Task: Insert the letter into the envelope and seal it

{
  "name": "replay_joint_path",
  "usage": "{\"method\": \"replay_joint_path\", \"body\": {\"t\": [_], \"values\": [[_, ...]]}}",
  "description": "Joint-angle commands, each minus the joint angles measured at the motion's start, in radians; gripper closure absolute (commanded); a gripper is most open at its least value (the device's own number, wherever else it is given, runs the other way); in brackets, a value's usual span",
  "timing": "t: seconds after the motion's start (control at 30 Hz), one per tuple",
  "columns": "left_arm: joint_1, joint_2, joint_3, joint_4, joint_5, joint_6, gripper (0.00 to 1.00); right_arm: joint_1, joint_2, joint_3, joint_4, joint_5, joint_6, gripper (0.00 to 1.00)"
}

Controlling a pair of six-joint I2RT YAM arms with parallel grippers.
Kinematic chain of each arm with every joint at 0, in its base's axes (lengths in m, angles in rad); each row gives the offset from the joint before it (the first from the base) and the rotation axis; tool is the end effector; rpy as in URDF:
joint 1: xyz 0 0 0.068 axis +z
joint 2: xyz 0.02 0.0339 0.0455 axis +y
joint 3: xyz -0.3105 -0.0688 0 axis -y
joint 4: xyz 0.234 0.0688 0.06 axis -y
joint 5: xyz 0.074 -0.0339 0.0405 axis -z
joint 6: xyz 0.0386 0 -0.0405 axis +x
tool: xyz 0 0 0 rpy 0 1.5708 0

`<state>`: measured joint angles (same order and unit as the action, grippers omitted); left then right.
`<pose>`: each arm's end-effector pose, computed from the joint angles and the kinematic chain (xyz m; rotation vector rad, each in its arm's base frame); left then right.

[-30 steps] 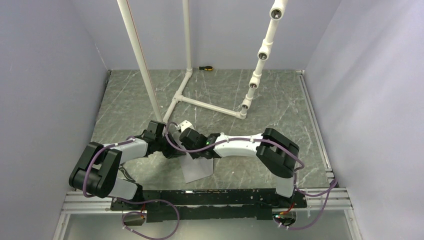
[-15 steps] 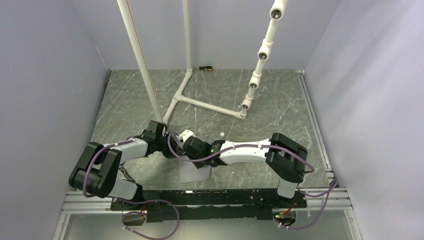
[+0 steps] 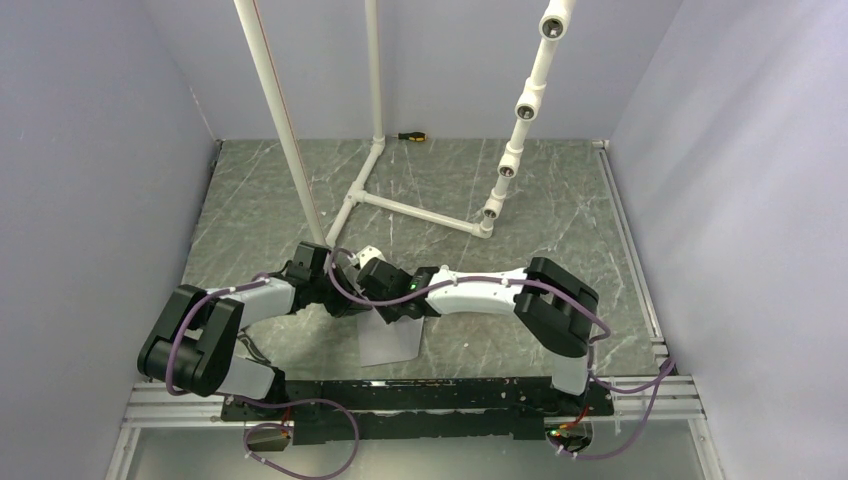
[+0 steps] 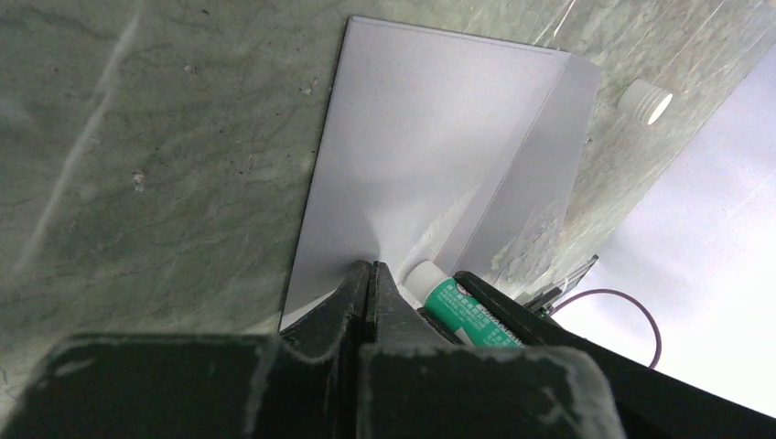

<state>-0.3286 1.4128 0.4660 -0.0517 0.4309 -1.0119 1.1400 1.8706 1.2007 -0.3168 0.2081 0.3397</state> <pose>0.1989 -0.0848 0.1736 -0.7652 2.6877 -0.9880 0.1718 0.3547 0.2187 -0.9217 2.3851 0.3209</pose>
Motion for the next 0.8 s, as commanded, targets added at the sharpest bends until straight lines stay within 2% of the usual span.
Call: {"method": "replay_joint_path", "body": {"t": [0.0, 0.27, 0.77], "values": [[0.017, 0.025, -0.041, -0.112, -0.141, 0.044, 0.98, 0.018, -0.017, -0.034, -0.021, -0.017, -0.028, 1.0], [0.026, 0.032, -0.045, -0.104, -0.134, 0.044, 0.98, 0.067, -0.092, -0.114, 0.018, -0.102, -0.048, 1.0], [0.033, 0.037, -0.043, -0.103, -0.128, 0.047, 0.98, -0.023, 0.002, 0.007, 0.019, 0.014, -0.044, 1.0]]}}
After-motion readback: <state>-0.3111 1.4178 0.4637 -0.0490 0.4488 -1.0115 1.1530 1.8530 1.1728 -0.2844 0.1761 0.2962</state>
